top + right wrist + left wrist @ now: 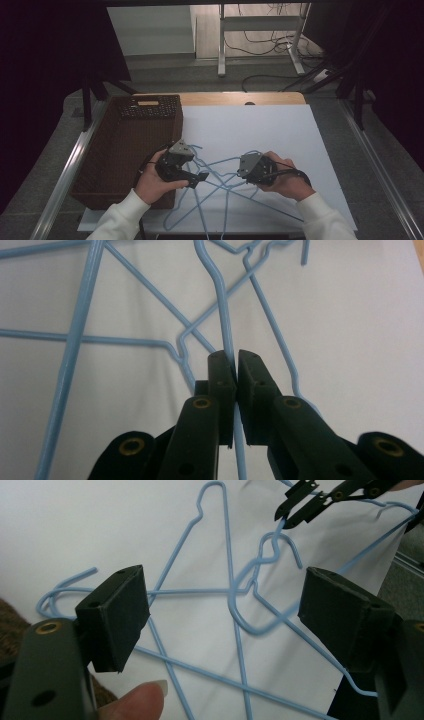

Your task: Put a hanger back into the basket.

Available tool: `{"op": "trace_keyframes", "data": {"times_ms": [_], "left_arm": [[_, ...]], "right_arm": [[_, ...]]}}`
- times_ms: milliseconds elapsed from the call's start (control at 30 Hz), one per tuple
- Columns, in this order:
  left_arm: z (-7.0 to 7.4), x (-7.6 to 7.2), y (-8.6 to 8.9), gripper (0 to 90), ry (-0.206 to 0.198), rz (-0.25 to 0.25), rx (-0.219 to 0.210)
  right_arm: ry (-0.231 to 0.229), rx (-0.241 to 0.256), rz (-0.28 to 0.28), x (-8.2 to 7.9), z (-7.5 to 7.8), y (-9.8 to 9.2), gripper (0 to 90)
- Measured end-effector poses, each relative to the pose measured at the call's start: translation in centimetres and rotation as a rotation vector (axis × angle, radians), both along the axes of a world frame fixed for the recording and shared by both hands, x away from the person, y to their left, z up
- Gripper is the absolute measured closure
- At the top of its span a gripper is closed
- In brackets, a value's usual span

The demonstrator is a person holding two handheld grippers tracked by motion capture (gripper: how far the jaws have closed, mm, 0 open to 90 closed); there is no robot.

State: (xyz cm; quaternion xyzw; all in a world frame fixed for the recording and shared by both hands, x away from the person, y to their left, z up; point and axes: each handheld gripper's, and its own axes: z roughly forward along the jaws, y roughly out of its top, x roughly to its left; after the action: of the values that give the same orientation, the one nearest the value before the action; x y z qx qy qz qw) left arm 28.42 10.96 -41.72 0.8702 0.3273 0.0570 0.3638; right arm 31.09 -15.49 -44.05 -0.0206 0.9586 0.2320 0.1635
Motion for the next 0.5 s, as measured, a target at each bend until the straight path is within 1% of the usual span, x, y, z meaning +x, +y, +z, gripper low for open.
{"op": "trace_keyframes", "data": {"times_ms": [100, 200, 233, 267, 333, 367, 400, 433, 467, 500], "left_arm": [[-0.1, 0.8, -0.4, 23.6, 0.034, -0.014, 0.001], [-0.1, 1.3, -0.8, 25.4, 0.075, -0.028, 0.001], [-0.2, 1.6, -1.0, 26.4, 0.088, -0.046, 0.007], [-0.2, 1.8, -1.1, 29.2, 0.101, -0.059, 0.019], [-0.4, 2.1, -1.6, 30.0, 0.131, -0.096, 0.036], [-0.4, 2.1, -1.8, 32.3, 0.139, -0.110, 0.043], [-0.5, 2.2, -2.1, 34.3, 0.150, -0.135, 0.054], [-0.5, 2.3, -2.4, 35.8, 0.160, -0.173, 0.075], [-0.6, 2.2, -2.7, 37.2, 0.170, -0.189, 0.084], [-0.7, 2.2, -3.0, 38.7, 0.182, -0.218, 0.103]], "right_arm": [[-0.003, 0.006, 0.008, -0.3, 0.2, 0.2, 84.9], [-0.014, 0.006, 0.020, -0.7, 0.4, 0.5, 85.0], [-0.012, 0.010, 0.019, -0.9, 0.4, 0.6, 85.0], [-0.024, 0.009, 0.035, -1.1, 0.5, 0.9, 85.0], [-0.022, 0.011, 0.038, -1.3, 0.6, 1.0, 85.0], [-0.030, 0.005, 0.051, -1.4, 0.7, 1.2, 85.1], [-0.029, 0.009, 0.054, -1.5, 0.7, 1.3, 85.1], [-0.034, 0.005, 0.058, -1.6, 0.8, 1.4, 85.1], [-0.030, 0.012, 0.057, -1.7, 0.8, 1.5, 85.1], [-0.032, 0.014, 0.056, -1.8, 0.9, 1.6, 85.2]]}}
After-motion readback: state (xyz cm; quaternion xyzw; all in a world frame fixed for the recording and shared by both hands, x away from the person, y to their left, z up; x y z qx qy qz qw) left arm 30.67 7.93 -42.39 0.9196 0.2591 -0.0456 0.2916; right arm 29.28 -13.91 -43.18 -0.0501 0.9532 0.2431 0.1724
